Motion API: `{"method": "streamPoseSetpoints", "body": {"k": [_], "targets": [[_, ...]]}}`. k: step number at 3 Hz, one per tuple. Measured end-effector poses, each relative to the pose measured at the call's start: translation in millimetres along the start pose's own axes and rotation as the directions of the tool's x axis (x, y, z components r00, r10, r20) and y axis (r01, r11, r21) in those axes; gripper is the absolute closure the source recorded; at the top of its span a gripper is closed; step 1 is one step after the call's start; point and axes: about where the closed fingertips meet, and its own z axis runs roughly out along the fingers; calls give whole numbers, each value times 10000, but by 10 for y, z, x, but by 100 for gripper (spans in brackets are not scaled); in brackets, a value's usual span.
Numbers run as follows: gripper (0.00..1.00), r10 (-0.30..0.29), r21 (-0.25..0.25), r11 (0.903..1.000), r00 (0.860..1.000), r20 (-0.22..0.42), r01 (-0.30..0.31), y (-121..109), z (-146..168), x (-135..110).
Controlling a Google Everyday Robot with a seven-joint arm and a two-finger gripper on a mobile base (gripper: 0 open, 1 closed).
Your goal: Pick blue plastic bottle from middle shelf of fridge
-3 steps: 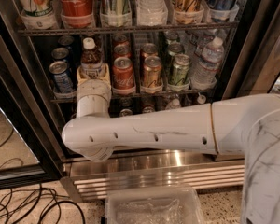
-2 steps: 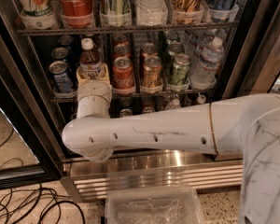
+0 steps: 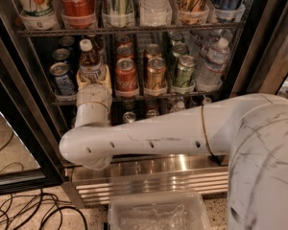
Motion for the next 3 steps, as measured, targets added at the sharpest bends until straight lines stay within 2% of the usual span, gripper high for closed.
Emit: {"method": "streamPoseSetpoints", "body": {"k": [1, 3], "targets": [[100, 64, -55, 10000, 9992, 405, -62, 56, -29, -149], [100, 265, -211, 9995, 9967, 761, -250, 89, -121, -325]]}}
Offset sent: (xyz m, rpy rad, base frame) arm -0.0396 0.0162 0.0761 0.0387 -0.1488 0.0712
